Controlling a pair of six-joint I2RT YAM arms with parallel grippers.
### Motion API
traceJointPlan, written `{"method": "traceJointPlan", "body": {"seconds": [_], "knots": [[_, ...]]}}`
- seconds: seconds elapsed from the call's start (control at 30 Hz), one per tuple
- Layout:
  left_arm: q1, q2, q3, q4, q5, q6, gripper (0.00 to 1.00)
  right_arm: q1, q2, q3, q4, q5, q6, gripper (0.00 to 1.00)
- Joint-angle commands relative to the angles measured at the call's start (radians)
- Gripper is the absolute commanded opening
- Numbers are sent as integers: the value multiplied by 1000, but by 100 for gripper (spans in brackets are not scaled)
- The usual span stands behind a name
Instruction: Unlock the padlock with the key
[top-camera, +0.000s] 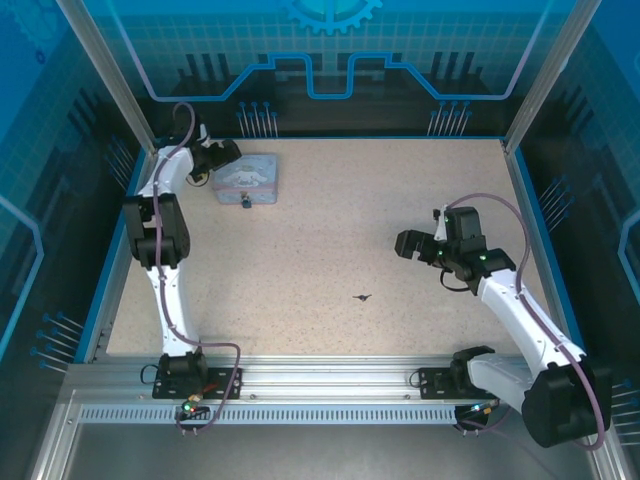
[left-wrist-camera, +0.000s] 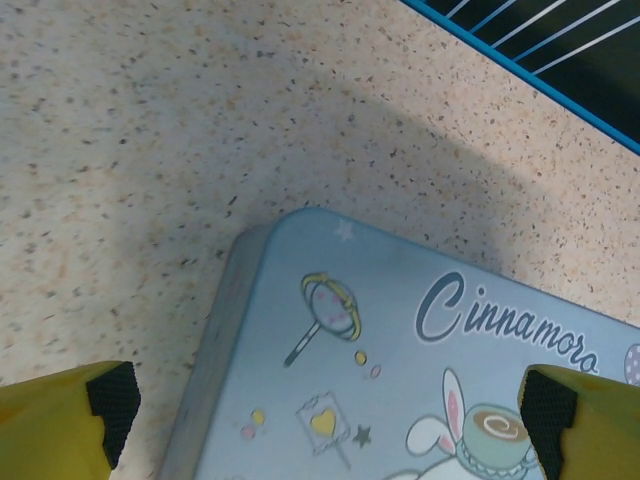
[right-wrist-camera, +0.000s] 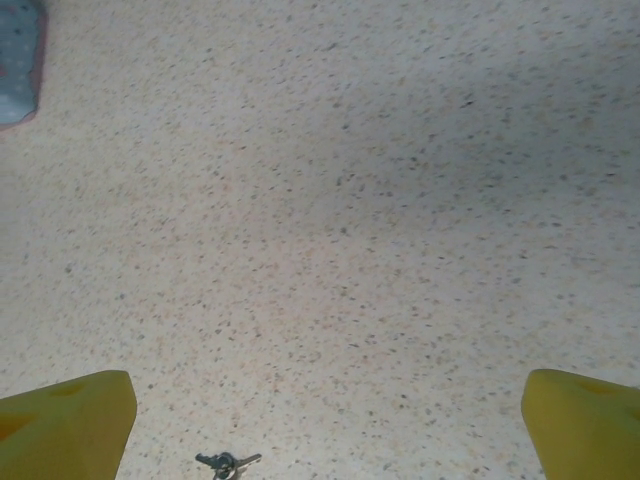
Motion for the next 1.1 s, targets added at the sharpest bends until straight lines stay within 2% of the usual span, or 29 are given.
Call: {"method": "traceJointPlan", "body": {"seconds": [0.0,0.23,0.4,0.57,0.73,0.9,1.07], "knots": [[-12,44,63,-19,96,-27,99,15,10,-21,48,-79,-11,100],[-104,68,100,-44,228,99,99,15,28,-15,42,-72,22,100],[-208,-20,-41,19,263,115,99,15,26,-14,63,-77,44,100],[-338,-183,-324,215,267,29,99,9,69,30,59,-82,41,100],[-439,-364,-664,457,258,-136,99,-8,161,118,52,-127,18,100],[-455,-533,-942,645,164,-287,99,-25,262,213,62,-164,33,100],[-439,-580,-966,623,90,-321,99,-40,417,339,80,-191,62,100]]}}
